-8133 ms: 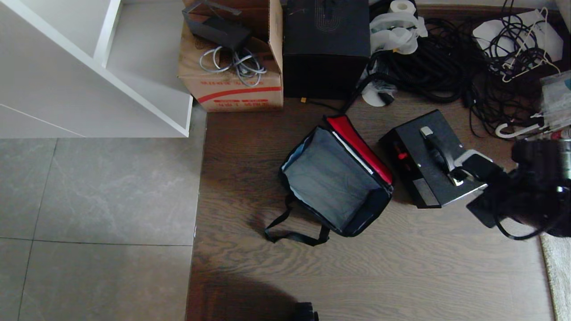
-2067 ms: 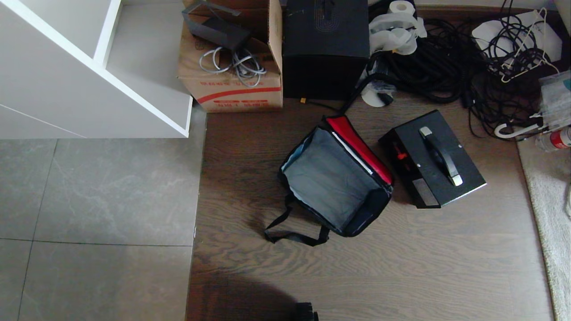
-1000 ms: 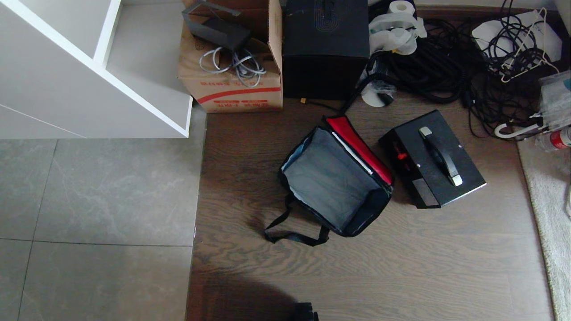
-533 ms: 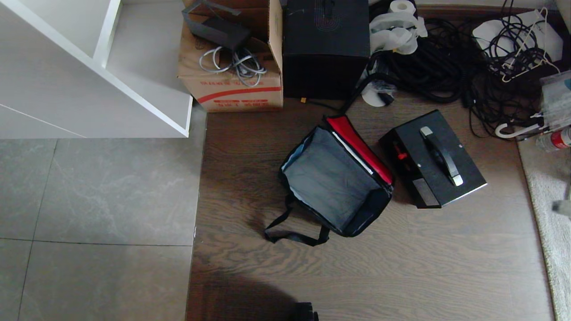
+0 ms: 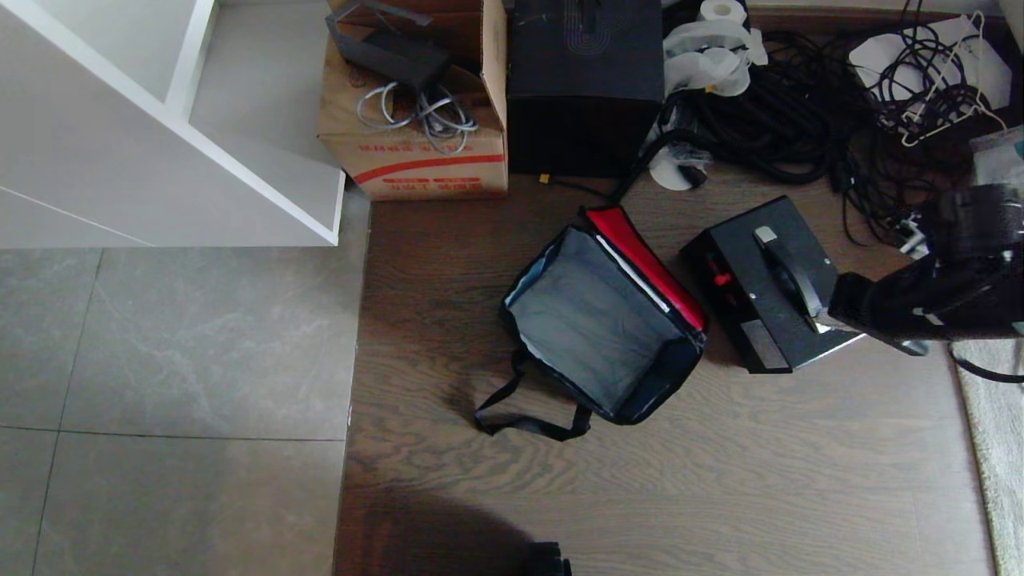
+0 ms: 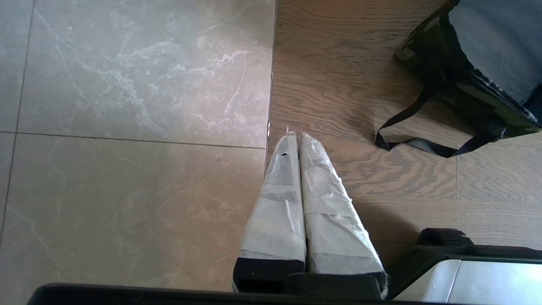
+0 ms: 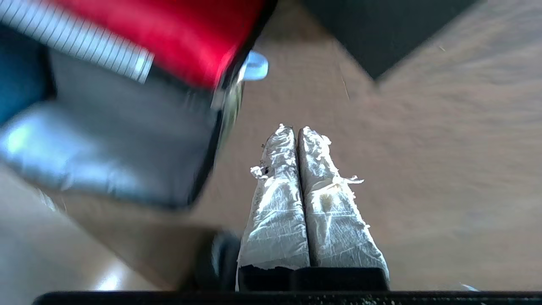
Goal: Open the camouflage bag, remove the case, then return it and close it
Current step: Grip the handle again
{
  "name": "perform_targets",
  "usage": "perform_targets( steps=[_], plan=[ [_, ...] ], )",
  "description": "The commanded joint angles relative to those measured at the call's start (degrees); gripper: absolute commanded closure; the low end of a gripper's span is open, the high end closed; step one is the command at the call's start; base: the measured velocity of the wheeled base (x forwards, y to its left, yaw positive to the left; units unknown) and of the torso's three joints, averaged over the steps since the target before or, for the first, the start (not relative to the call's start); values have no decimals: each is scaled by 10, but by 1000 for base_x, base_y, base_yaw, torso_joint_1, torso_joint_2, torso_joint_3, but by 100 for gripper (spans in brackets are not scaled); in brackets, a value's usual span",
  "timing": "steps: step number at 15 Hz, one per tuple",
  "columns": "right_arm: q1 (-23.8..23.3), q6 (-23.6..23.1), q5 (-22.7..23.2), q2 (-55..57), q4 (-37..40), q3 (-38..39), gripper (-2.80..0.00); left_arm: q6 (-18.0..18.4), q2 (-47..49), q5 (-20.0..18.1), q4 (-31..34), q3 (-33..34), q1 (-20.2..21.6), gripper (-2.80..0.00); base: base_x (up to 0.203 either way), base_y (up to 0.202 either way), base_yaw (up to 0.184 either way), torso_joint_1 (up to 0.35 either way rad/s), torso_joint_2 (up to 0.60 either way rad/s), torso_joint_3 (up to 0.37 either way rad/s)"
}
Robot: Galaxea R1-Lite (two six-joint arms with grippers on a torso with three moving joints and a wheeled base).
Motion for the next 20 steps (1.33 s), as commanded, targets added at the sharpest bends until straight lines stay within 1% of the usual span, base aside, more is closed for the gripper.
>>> perform_targets(
  steps=[1,2,3,4,6,7,8,9,10,12,13,15,16,17,18,19,20],
  plan=[
    [-6,31,18,95,-23,-56,0,0,1,0,0,0,0,0,0,0,0,0,0,0],
    [-7,27,58,97,-32,-67,-280,0,1,0,0,0,0,0,0,0,0,0,0,0],
    [-7,-5,86,100,-44,-71,-280,0,1,0,0,-1,0,0,0,0,0,0,0,0],
    [-7,-49,96,107,-45,-71,-280,0,1,0,0,-1,0,0,0,0,0,0,0,0],
    [-7,-167,90,126,-45,-68,-280,0,1,0,0,0,0,0,0,0,0,0,0,0],
    [-7,-234,68,134,-45,-68,-280,0,1,0,0,0,0,0,0,0,0,0,0,0],
    [-7,-286,30,146,-49,-66,-280,0,1,0,0,0,0,0,0,0,0,0,0,0],
    [-6,-320,-8,159,-51,-68,-280,0,1,0,0,0,0,0,0,0,0,0,0,0],
    [3,-352,-28,164,-55,-72,-280,0,1,0,0,0,0,0,0,0,0,0,0,0],
    [19,-391,-57,169,-77,-84,-280,0,1,0,0,0,0,0,0,0,0,0,0,0],
    [21,-430,-83,172,-91,-85,-280,0,1,0,0,0,0,0,0,0,0,0,0,0],
    [23,-527,-191,180,-102,-91,-280,0,1,0,0,0,0,0,0,0,0,0,0,0],
    [23,-567,-249,191,-106,-107,-280,0,1,0,0,0,0,0,0,0,0,0,0,0],
    [26,-593,-293,200,-117,-130,-280,0,1,0,0,0,0,0,0,0,0,0,0,0],
    [28,-613,-311,207,-137,-137,-280,0,1,0,0,0,0,0,0,0,0,0,0,0],
    [28,-638,-319,209,-147,-139,-280,0,1,0,0,0,0,0,0,0,0,0,0,0],
    [28,-653,-327,215,-159,-140,-280,0,1,0,0,0,0,0,0,0,0,0,0,0]
  ],
)
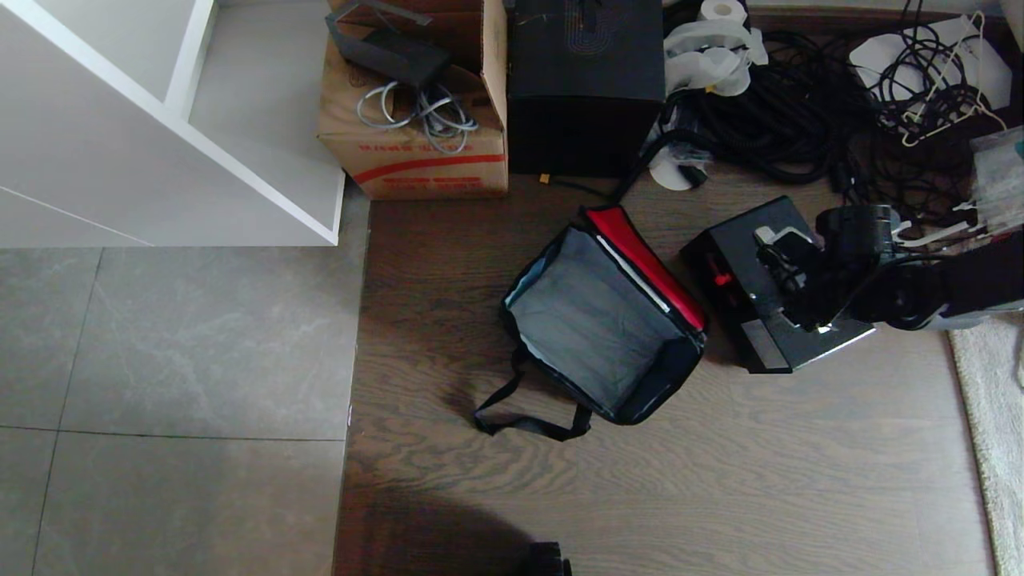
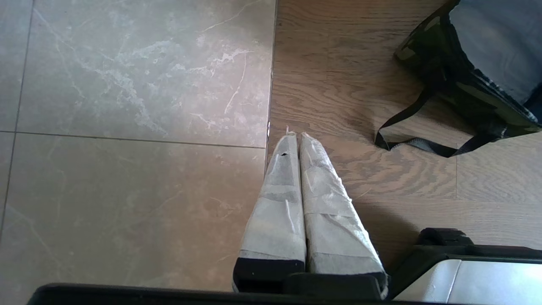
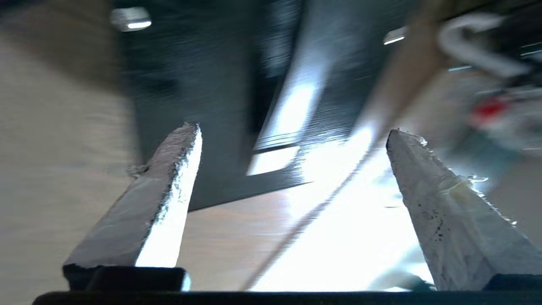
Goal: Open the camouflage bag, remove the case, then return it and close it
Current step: Grip the handle again
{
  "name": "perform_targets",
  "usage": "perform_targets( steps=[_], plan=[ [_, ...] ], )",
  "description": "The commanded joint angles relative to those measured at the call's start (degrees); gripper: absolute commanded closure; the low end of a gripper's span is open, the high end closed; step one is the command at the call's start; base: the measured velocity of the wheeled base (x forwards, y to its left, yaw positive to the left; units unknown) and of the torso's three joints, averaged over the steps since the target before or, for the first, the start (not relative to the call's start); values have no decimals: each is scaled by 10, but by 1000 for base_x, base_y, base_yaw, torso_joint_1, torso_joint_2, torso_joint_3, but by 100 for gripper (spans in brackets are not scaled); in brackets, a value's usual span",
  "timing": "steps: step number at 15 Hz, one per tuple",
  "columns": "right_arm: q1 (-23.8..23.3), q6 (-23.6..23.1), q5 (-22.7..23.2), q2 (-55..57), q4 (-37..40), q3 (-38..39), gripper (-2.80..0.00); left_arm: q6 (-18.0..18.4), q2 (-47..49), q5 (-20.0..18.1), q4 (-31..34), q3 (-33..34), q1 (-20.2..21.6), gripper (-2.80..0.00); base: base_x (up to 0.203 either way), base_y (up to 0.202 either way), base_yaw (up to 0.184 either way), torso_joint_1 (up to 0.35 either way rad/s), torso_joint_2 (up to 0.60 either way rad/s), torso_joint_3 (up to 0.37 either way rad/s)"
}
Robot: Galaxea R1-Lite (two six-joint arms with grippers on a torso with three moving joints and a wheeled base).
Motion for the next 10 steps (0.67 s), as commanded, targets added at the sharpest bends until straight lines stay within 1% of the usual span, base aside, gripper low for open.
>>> perform_targets(
  steps=[1,3,6,10],
  plan=[
    [1,-20,-30,27,-29,-12,-280,0,1,0,0,0,0,0,0,0,0,0,0,0],
    [2,-27,-96,58,-67,-52,-280,0,1,0,0,0,0,0,0,0,0,0,0,0],
    [8,-28,-138,89,-101,-70,-280,0,1,0,0,0,0,0,0,0,0,0,0,0],
    [19,-16,-153,104,-103,-89,-280,0,0,0,0,0,0,0,0,0,0,0,0,0]
  ],
)
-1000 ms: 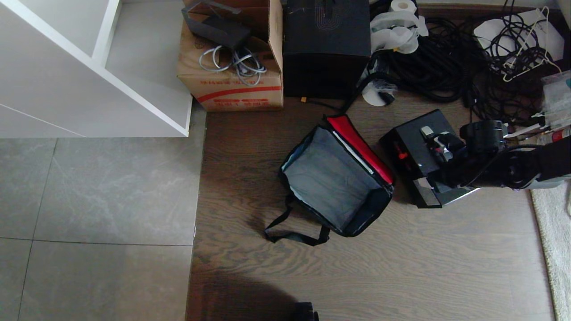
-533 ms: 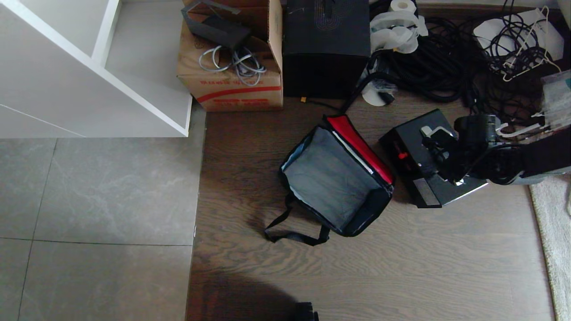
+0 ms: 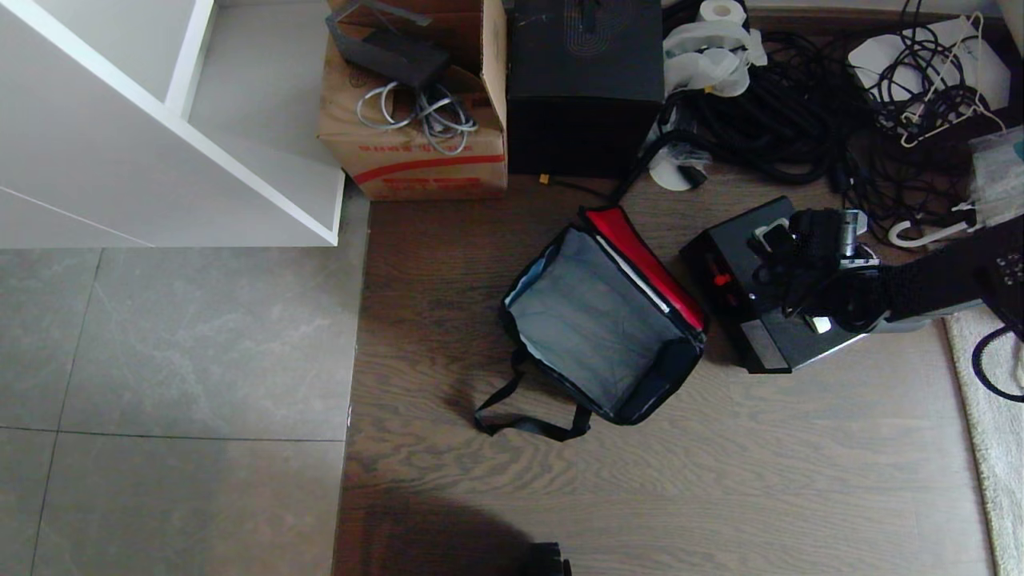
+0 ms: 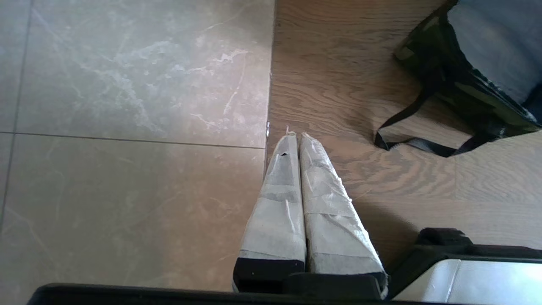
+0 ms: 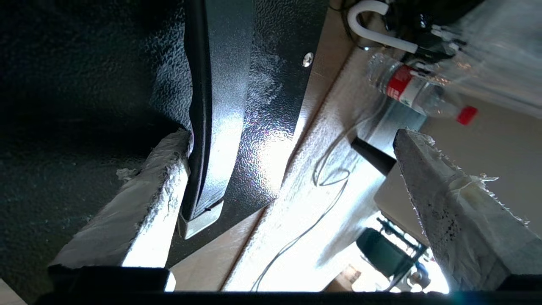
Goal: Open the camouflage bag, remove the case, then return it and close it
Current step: Grip the handle again, then place the black box back
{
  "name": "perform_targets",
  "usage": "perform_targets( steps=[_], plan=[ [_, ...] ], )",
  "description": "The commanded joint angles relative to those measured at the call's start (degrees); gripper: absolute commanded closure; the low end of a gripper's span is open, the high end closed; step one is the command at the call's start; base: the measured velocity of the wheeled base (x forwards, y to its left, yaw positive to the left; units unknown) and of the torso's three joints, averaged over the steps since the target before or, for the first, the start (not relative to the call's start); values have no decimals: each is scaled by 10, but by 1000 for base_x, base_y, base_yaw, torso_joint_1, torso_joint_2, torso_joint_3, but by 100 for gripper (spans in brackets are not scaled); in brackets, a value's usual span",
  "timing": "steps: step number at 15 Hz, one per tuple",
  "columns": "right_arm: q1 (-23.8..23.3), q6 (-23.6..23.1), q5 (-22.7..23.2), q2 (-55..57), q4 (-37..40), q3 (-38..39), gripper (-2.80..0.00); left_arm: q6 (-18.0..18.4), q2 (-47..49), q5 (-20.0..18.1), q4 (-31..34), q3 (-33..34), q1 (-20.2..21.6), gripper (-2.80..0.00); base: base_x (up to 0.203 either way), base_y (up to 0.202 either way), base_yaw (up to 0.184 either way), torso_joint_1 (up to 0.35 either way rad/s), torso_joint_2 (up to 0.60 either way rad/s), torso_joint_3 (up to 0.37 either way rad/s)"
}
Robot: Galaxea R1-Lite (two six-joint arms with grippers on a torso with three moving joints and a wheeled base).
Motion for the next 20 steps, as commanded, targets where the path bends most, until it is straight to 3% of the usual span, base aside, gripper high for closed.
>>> perform_targets(
  steps=[1,11,20],
  plan=[
    [5,12,-10,17,-3,-16,-280,0,0,0,0,0,0,0,0,0,0,0,0,0],
    [3,18,-44,76,-84,-34,-280,0,0,0,0,0,0,0,0,0,0,0,0,0],
    [-70,-26,-41,88,-67,-108,-280,0,1,0,0,0,0,0,0,0,0,0,0,0]
  ],
)
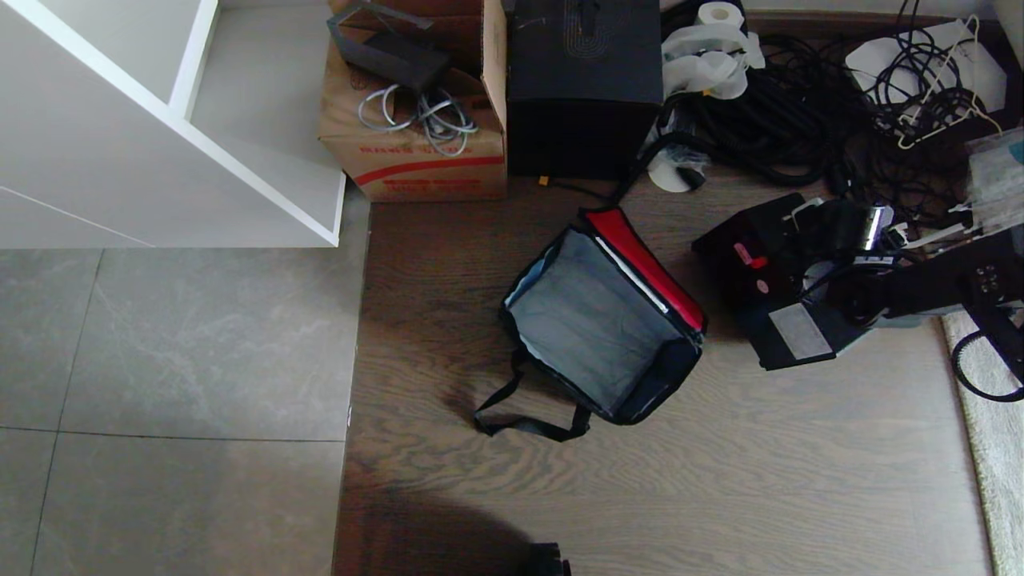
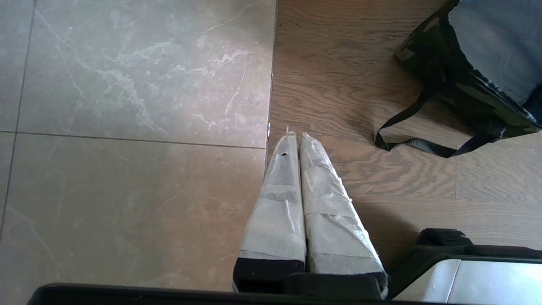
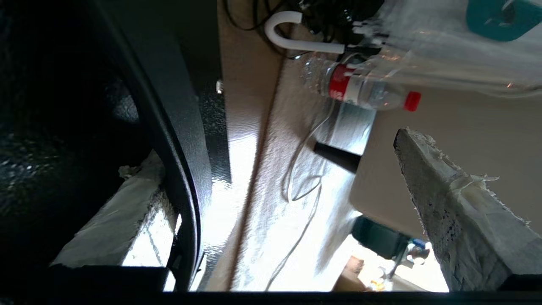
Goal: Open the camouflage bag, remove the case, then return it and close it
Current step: Place the black box back
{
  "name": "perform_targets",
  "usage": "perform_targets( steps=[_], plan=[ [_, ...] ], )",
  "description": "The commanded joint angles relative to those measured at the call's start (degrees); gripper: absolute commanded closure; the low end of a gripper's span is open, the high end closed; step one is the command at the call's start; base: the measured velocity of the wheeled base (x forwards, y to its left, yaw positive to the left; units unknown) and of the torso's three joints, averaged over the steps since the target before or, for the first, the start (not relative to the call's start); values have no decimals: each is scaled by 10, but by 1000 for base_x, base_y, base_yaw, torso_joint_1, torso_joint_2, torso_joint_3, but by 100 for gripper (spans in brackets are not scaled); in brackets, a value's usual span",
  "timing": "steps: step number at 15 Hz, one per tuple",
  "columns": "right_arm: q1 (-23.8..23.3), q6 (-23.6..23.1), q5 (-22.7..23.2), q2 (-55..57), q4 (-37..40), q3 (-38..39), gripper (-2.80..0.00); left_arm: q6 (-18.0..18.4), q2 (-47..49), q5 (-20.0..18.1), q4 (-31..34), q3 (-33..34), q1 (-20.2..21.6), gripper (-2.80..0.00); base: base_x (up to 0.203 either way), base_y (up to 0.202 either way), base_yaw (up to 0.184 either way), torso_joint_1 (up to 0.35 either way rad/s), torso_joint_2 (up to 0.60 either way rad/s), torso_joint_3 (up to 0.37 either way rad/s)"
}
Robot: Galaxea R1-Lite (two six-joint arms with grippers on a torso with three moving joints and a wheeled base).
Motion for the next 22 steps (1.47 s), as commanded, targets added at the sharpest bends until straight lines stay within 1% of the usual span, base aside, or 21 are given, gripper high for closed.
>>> perform_targets(
  steps=[1,3,4,9,14,18,22],
  plan=[
    [-11,-7,-4,13,3,-5,-280,0,1,0,0,0,0,0,0,0,0,0,0,0],
    [-14,-7,0,20,5,4,-280,0,0,0,0,0,0,0,0,0,0,0,0,0],
    [-13,-6,-3,22,9,4,0,0,0,0,0,0,0,0,0,0,0,0,0,0],
    [-11,0,-7,32,4,2,0,0,0,0,0,0,0,0,0,0,0,0,0,0],
    [-2,2,-8,17,3,23,0,0,0,0,0,0,0,0,0,0,0,0,0,0],
    [6,13,-8,-28,3,59,0,0,0,0,0,0,0,0,0,0,0,0,0,0],
    [5,4,-5,-103,9,98,0,0,1,0,0,0,0,0,0,0,0,0,0,0]
  ],
)
